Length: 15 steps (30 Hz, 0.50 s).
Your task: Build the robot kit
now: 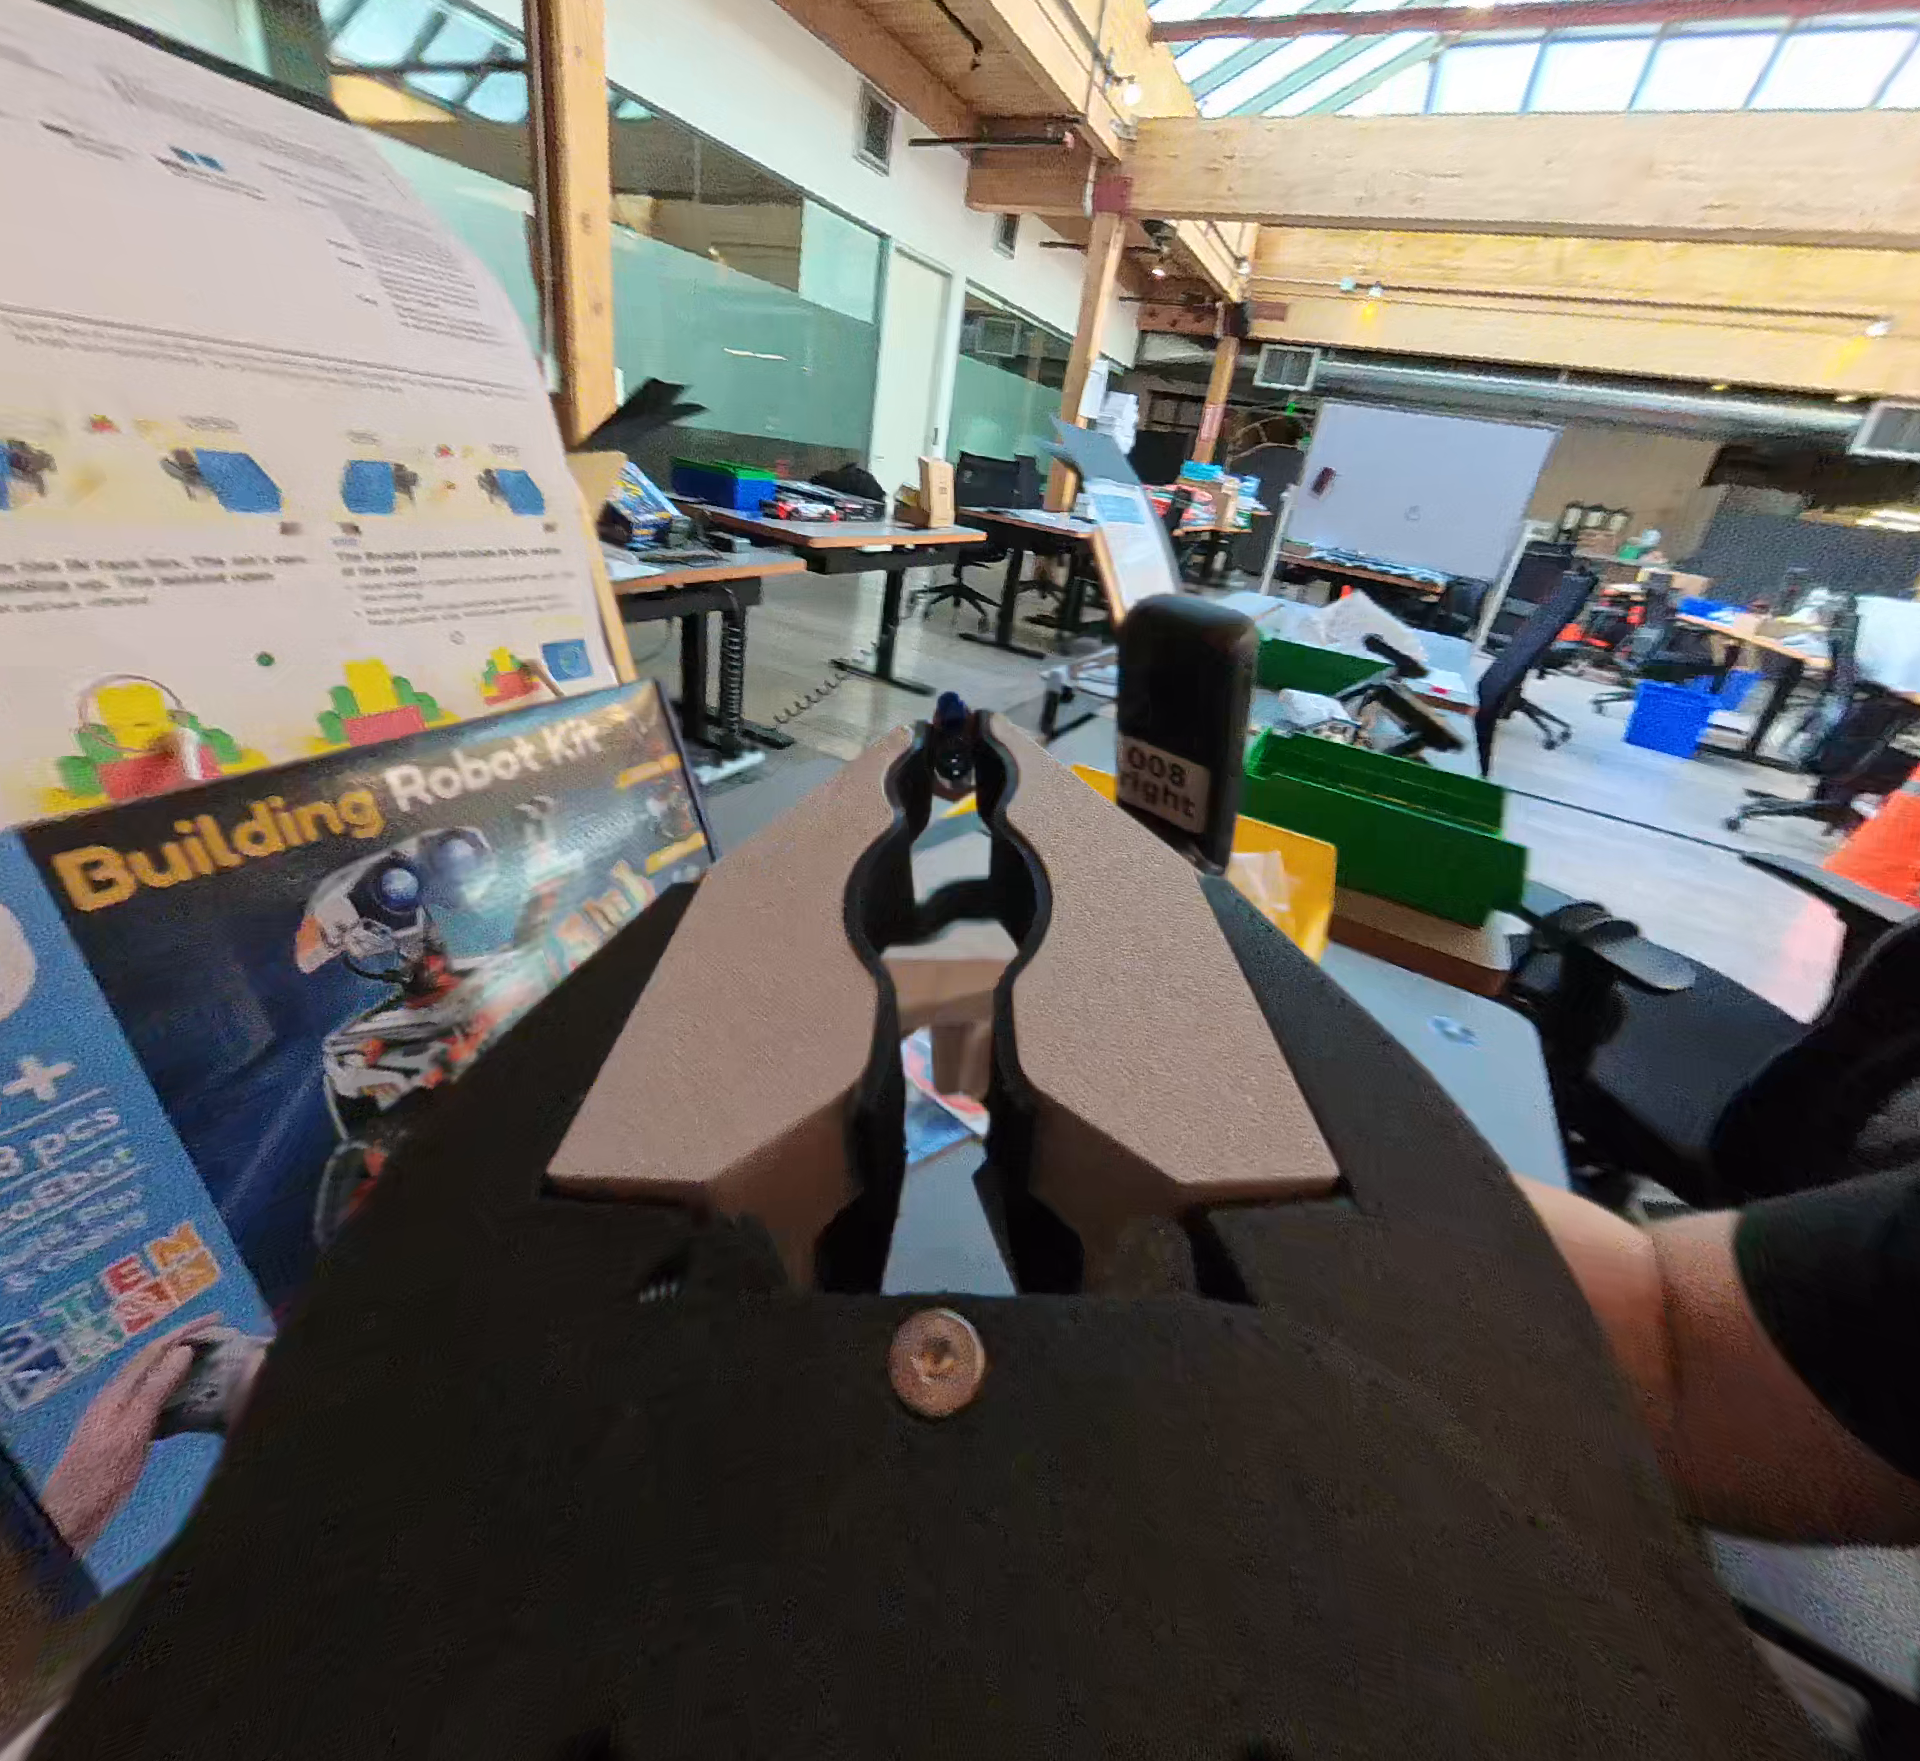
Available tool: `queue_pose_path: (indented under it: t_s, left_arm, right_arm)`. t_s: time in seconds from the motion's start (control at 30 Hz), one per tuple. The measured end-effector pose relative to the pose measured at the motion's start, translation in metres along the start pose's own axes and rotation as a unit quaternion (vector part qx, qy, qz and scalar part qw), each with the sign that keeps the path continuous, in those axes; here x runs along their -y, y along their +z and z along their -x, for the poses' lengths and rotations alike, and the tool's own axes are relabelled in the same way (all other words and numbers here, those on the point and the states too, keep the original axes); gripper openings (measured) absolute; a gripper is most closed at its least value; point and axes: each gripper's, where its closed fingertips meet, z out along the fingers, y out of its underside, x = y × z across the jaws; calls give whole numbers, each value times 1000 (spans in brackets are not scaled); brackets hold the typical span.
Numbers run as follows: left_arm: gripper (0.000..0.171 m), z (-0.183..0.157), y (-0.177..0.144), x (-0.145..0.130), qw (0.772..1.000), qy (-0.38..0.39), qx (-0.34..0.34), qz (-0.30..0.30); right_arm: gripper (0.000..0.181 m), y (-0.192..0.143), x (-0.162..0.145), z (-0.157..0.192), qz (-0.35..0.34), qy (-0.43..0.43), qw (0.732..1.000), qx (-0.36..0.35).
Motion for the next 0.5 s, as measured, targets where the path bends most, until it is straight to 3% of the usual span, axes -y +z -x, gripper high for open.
queue_pose_path:
  t_s: [0.07,0.13,0.2,0.23,0.27,0.33,0.37,0.43,0.5]
  left_arm:
    - [6,2,-5,14,996,48,49,-49]
    - [5,20,-37,43,980,109,135,-98]
    - [6,57,-99,78,928,194,285,-140]
    - [5,74,-135,91,899,214,351,-153]
    - [6,88,-164,99,884,204,389,-161]
    - [5,88,-194,111,892,147,370,-212]
    - [6,76,-195,117,905,122,327,-245]
    - [6,49,-177,123,928,102,247,-260]
    - [6,43,-161,119,933,117,240,-242]
  right_arm:
    - [5,8,6,5,-8,-61,997,-46]
    - [5,-26,38,-20,-31,-130,979,-151]
    - [5,-110,85,-67,-87,-171,930,-313]
    - [5,-163,99,-88,-113,-176,895,-393]
    - [5,-211,105,-102,-135,-166,865,-454]
    - [5,-270,112,-105,-173,-142,830,-511]
    - [4,-275,124,-93,-197,-144,832,-498]
    - [4,-256,151,-63,-225,-154,857,-438]
    - [5,-234,148,-61,-180,-150,882,-408]
